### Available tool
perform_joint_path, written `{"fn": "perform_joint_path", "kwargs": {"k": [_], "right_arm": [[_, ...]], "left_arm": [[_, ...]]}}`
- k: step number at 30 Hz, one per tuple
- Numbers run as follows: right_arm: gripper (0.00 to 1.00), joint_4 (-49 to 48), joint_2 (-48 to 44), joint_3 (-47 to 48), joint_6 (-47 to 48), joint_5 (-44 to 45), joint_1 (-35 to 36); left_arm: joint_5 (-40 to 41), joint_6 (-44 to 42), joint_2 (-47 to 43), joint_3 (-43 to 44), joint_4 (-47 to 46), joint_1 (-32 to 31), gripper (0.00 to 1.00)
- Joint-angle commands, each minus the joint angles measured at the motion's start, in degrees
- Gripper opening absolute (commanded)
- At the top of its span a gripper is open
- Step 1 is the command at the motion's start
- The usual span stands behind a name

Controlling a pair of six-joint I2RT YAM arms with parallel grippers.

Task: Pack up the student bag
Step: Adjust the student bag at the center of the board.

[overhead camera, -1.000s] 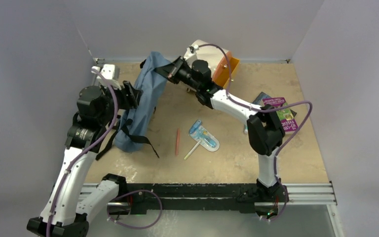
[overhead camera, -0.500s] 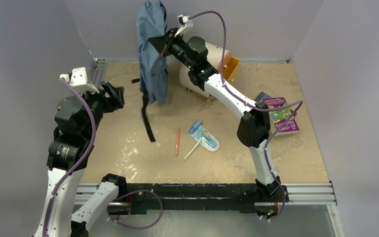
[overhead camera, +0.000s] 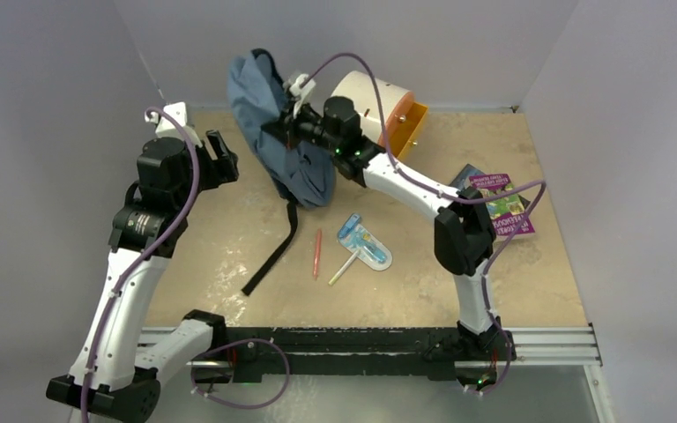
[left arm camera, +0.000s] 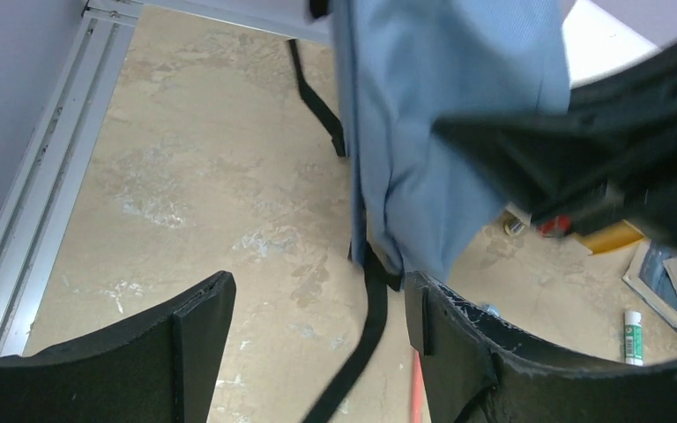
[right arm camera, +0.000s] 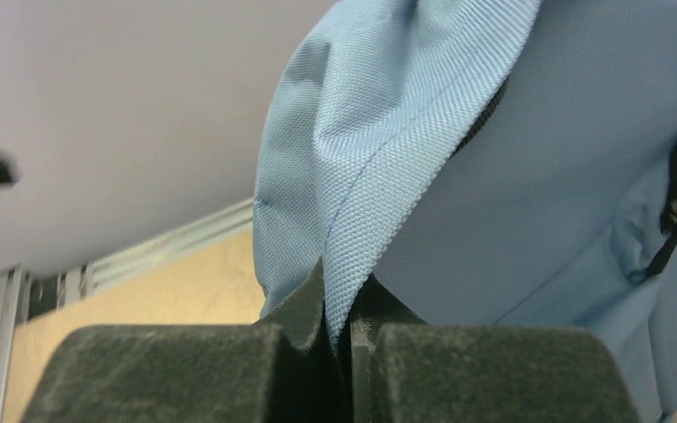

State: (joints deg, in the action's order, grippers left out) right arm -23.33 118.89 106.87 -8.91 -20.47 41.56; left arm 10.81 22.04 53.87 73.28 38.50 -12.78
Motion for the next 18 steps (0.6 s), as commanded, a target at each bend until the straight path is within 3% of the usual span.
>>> {"fn": "perform_joint_path", "kwargs": {"k": [1,10,18], "right_arm": [[0.0,-7.1,-8.2,-9.4,7.5,-1.6,2.9],[0.0,-18.6,-11.9,-23.5,0.9,1.6,6.0],[0.0,-23.0,-13.2,-28.3,-1.5,3.7,6.7]], "left_arm": [[0.6,1.6,2.0,1.1,-4.1,0.0,0.72],[-0.7,4.9,8.0,4.4,-6.7,2.1,0.8],[-9.6,10.2,13.7,4.9,-1.9,11.5,0.81]]}}
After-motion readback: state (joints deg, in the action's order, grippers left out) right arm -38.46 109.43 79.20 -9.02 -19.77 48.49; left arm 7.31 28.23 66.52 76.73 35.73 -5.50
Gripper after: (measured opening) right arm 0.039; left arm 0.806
